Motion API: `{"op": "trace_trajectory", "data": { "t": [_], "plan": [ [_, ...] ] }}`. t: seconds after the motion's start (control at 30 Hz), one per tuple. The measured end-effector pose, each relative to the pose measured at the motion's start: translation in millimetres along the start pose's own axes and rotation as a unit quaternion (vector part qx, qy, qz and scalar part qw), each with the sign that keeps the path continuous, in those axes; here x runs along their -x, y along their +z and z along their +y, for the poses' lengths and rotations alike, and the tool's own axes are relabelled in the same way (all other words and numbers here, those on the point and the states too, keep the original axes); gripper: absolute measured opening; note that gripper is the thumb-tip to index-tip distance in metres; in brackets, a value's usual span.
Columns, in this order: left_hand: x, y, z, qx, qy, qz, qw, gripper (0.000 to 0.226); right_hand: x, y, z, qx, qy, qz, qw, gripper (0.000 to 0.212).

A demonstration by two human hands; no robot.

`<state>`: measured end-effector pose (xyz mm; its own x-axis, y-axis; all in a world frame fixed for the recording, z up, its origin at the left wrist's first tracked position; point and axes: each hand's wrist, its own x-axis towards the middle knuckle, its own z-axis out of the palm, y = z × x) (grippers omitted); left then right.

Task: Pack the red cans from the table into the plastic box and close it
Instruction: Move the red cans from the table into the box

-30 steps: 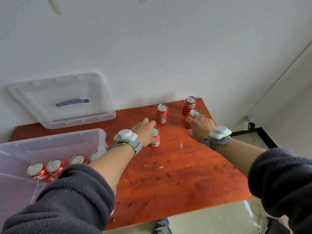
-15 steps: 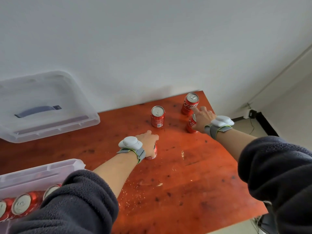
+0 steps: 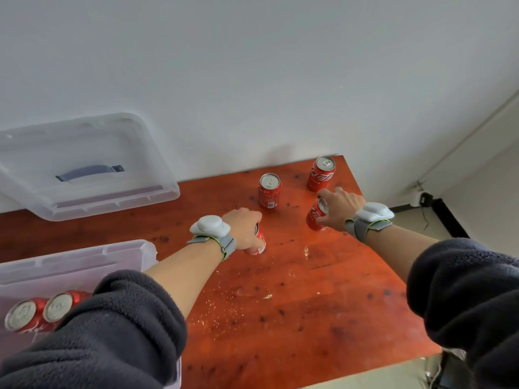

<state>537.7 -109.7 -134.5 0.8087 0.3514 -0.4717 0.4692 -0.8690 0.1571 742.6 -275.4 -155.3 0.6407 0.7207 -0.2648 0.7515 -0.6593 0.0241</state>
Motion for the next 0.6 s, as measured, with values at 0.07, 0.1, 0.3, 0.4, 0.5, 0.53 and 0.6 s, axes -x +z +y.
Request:
{"op": "trace_trajectory", "data": {
  "t": [0.07, 0.1, 0.3, 0.4, 0.5, 0.53, 0.6],
  "plan": [
    [19.3, -12.3, 0.9, 0.012, -0.016, 0.034, 0.999, 0.058, 16.9, -14.1, -8.0, -0.011, -0.026, 0.028, 0.999, 0.067],
    [30.9, -17.7, 1.1, 0.020, -0.024, 0.050, 0.998, 0.058, 26.3, -22.2, -12.5, -0.017, -0.040, 0.043, 0.998, 0.067],
    [116.5, -47.1, -4.9, 0.032, -0.067, 0.173, 0.982, 0.049, 91.8, -72.9, -52.4, -0.050, -0.120, 0.160, 0.978, 0.071],
    [154.0, -62.0, -14.0, 0.036, -0.085, 0.208, 0.974, 0.045, 114.6, -95.2, -74.9, -0.063, -0.153, 0.192, 0.967, 0.071],
    [203.0, -70.4, -29.9, 0.039, -0.115, 0.238, 0.964, 0.045, 140.8, -114.3, -105.6, -0.080, -0.199, 0.219, 0.952, 0.068],
    [220.8, -72.3, -36.5, 0.040, -0.126, 0.247, 0.960, 0.044, 148.2, -121.2, -118.8, -0.086, -0.215, 0.221, 0.947, 0.068],
    [251.0, -73.4, -50.1, 0.048, -0.144, 0.255, 0.955, 0.048, 162.0, -131.3, -143.9, -0.095, -0.245, 0.230, 0.937, 0.066]
  ]
}}
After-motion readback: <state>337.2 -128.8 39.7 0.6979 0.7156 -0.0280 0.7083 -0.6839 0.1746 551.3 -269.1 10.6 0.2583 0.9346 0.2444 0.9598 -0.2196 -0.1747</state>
